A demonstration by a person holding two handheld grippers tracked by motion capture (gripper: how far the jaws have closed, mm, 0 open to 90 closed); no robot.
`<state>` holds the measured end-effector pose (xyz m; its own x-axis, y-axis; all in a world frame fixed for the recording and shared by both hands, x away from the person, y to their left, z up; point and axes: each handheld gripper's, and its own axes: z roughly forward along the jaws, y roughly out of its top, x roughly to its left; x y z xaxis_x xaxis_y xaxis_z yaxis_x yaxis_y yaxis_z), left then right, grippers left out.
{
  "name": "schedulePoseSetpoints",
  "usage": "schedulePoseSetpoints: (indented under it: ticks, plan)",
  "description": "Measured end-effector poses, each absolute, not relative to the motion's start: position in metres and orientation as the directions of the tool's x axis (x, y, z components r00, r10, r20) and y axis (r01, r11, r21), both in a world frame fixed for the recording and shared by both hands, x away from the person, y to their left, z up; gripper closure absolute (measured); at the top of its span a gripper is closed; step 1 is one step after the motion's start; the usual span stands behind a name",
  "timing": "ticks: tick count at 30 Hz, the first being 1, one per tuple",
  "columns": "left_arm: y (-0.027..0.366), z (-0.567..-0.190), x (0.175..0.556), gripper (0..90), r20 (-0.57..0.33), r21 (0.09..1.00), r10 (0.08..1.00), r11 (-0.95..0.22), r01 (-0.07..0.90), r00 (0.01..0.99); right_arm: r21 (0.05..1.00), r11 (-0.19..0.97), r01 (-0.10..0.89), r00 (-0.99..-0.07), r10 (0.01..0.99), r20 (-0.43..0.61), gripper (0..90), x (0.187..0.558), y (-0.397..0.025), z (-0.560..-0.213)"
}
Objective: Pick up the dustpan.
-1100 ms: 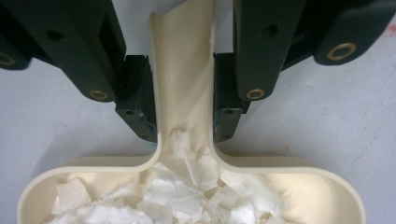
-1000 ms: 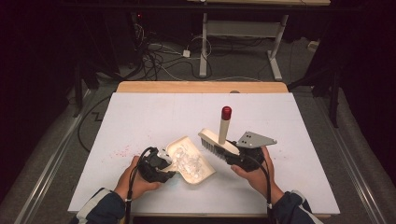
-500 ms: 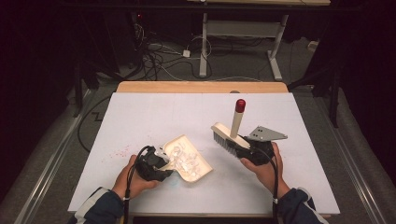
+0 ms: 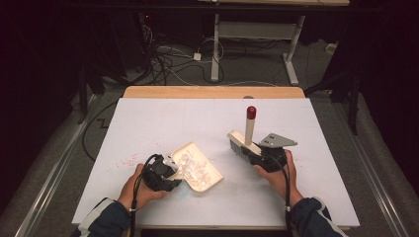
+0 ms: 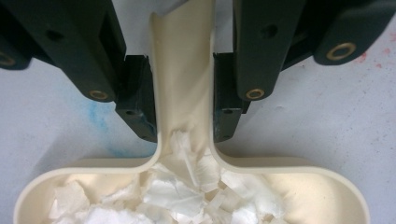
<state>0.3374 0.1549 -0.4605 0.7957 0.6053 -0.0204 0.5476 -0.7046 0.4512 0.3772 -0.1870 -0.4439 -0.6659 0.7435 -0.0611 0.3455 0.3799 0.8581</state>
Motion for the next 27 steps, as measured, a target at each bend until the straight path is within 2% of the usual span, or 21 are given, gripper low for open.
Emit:
schedulePoseSetpoints:
  ticks: [18,27]
  plan:
    - [0.153,-0.46,0.337,63.3,-0.018,0.449,0.606,-0.706,0.548,0.795,0.851,0.431,0.299,-0.832,0.555,0.012,67.7,0.336,-0.149,-0.435]
    - [0.153,-0.46,0.337,63.3,-0.017,0.451,0.606,-0.705,0.547,0.795,0.873,0.397,0.283,-0.816,0.579,0.001,67.6,0.332,-0.166,-0.418]
